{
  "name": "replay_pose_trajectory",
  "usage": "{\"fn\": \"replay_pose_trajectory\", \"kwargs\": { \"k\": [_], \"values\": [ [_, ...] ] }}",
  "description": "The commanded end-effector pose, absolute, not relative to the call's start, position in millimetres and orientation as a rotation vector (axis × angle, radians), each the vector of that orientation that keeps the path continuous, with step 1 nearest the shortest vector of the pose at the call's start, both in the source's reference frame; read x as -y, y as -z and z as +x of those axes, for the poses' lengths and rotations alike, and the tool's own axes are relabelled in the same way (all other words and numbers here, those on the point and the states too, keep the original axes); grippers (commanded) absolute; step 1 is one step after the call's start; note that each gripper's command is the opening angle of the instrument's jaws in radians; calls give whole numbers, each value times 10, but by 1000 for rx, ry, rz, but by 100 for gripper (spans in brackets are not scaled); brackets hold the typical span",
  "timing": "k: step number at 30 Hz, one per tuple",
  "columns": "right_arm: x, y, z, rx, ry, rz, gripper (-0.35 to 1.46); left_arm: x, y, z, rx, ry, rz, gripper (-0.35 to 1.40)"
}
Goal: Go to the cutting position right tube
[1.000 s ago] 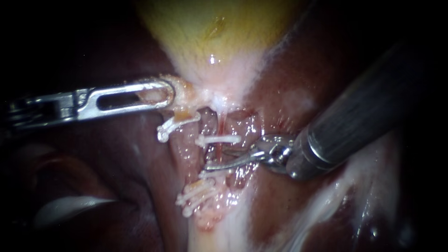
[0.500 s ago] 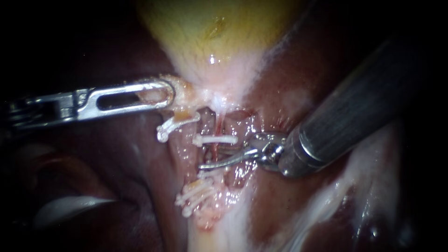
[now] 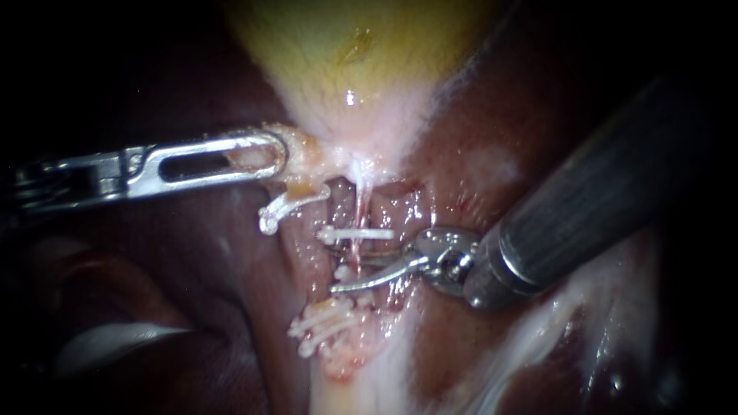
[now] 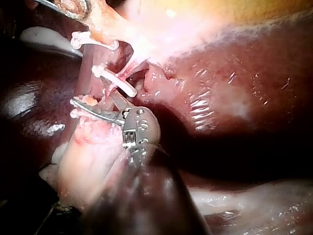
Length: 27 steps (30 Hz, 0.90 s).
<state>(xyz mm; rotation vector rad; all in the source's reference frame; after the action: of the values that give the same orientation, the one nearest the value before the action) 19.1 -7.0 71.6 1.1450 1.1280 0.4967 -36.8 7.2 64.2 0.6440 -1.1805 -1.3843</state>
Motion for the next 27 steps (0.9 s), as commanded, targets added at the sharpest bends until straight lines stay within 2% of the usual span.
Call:
{"fn": "replay_pose_trajectory", "kwargs": {
  "k": [1, 13, 27],
  "values": [
    [70, -715, 192, -1132, -496, 1156, 141, -72, -643, -368, 1181, 1384, 645, -35],
    [65, -713, 198, -1156, -496, 1178, 139, -72, -643, -368, 1181, 1384, 645, -35],
    [61, -722, 227, -1240, -490, 1170, 137, -72, -644, -369, 1181, 1384, 644, -35]
  ]
}}
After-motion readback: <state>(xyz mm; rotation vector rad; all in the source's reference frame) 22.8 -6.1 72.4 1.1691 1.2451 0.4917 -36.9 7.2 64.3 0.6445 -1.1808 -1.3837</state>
